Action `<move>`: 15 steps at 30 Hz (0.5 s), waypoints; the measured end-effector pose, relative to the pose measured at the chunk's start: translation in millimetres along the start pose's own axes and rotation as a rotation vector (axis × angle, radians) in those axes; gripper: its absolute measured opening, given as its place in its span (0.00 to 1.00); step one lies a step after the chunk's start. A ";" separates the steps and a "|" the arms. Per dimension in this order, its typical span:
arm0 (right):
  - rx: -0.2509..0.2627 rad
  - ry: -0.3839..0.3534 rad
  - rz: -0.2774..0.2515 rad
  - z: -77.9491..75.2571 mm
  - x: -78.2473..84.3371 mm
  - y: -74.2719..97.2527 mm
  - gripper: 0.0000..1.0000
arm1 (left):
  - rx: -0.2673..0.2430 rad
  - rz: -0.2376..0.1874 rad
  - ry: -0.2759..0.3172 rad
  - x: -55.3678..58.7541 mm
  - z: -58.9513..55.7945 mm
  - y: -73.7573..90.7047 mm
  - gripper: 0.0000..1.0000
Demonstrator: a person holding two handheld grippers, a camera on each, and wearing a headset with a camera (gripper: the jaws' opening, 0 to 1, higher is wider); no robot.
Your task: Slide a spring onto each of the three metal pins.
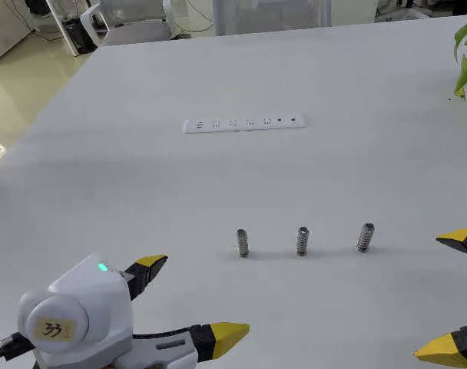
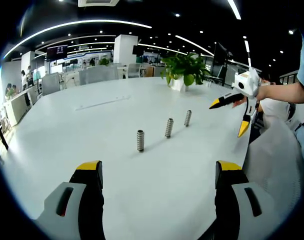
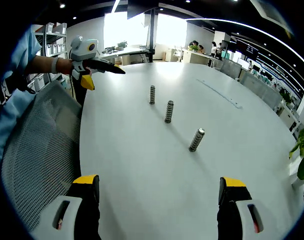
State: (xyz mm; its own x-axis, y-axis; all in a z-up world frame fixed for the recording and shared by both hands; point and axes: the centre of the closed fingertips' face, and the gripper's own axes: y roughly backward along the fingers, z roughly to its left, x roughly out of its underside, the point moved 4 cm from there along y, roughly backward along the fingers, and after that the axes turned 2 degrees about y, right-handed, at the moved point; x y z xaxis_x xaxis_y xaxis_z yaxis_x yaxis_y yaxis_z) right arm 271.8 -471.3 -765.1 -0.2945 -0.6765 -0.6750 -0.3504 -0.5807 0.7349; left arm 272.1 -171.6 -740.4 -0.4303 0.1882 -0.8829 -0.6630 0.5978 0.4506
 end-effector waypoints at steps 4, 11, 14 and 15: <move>0.021 -0.036 -0.016 6.7 8.9 6.4 0.99 | -0.001 -0.001 -0.002 -0.8 0.0 0.9 0.92; 0.055 -0.104 -0.042 15.3 25.2 13.4 0.99 | -0.003 0.009 -0.001 4.1 -1.1 2.5 0.92; 0.068 -0.127 -0.047 17.6 31.5 16.6 0.99 | -0.009 0.005 0.007 5.0 -1.9 3.2 0.93; 0.074 -0.140 -0.055 18.1 33.3 18.3 0.99 | -0.012 0.004 0.011 5.7 -1.9 3.1 0.93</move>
State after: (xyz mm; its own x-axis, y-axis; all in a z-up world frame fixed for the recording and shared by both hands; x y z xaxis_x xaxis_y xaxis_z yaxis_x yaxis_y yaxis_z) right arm 239.4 -496.2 -775.3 -0.3922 -0.5718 -0.7205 -0.4328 -0.5764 0.6931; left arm 266.4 -170.1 -743.8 -0.4391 0.1819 -0.8798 -0.6687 0.5878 0.4553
